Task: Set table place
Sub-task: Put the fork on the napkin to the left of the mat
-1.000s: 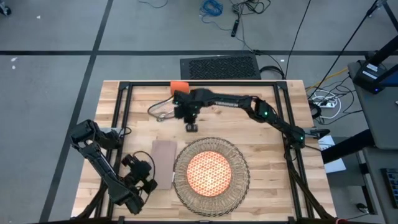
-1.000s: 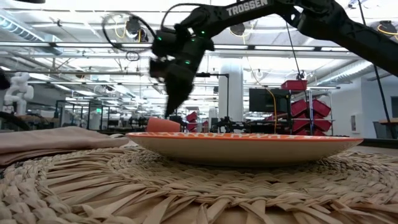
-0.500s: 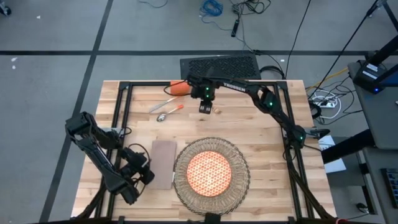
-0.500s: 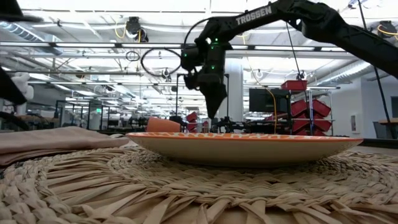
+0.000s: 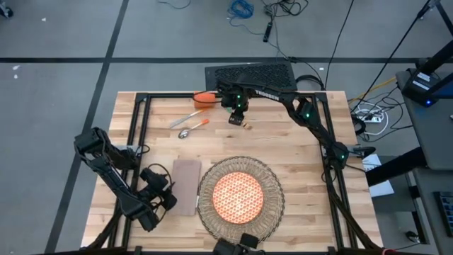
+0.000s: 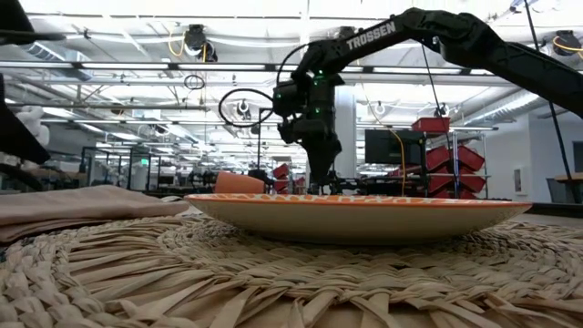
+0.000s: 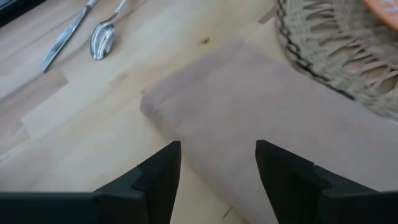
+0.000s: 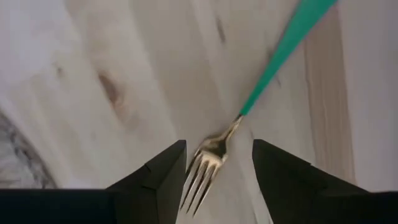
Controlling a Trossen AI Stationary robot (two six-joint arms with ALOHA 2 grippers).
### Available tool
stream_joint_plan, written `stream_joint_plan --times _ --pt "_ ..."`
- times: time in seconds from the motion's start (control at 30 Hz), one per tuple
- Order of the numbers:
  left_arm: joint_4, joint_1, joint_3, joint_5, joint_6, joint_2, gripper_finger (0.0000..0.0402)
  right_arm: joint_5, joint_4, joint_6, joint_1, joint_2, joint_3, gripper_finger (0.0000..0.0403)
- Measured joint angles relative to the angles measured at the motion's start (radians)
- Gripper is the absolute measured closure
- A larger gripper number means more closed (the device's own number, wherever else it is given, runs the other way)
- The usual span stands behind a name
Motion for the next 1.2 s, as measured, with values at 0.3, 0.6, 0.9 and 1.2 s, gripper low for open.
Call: stream_joint_plan --times 0.3,0.6,0.9,1.2 --pt "0.007 -0.020 0.000 -0.031 -0.002 0.000 0.0207 -0.055 0.180 0.033 -0.026 -0.008 -0.232 0.0229" --pt "0.006 -0.021 0.000 -0.039 -0.001 0.001 0.0207 -0.069 0.247 0.055 -0.047 -0.010 -0.263 0.0231" --pt "0.040 -0.019 0.000 -0.065 -0.009 0.001 0.0207 -0.066 0.308 0.046 -0.048 -0.007 -0.257 0.0281" --pt "0.086 -0.019 0.000 -0.066 -0.002 0.001 0.0207 -0.024 0.307 0.049 -0.028 -0.007 -0.263 0.0394"
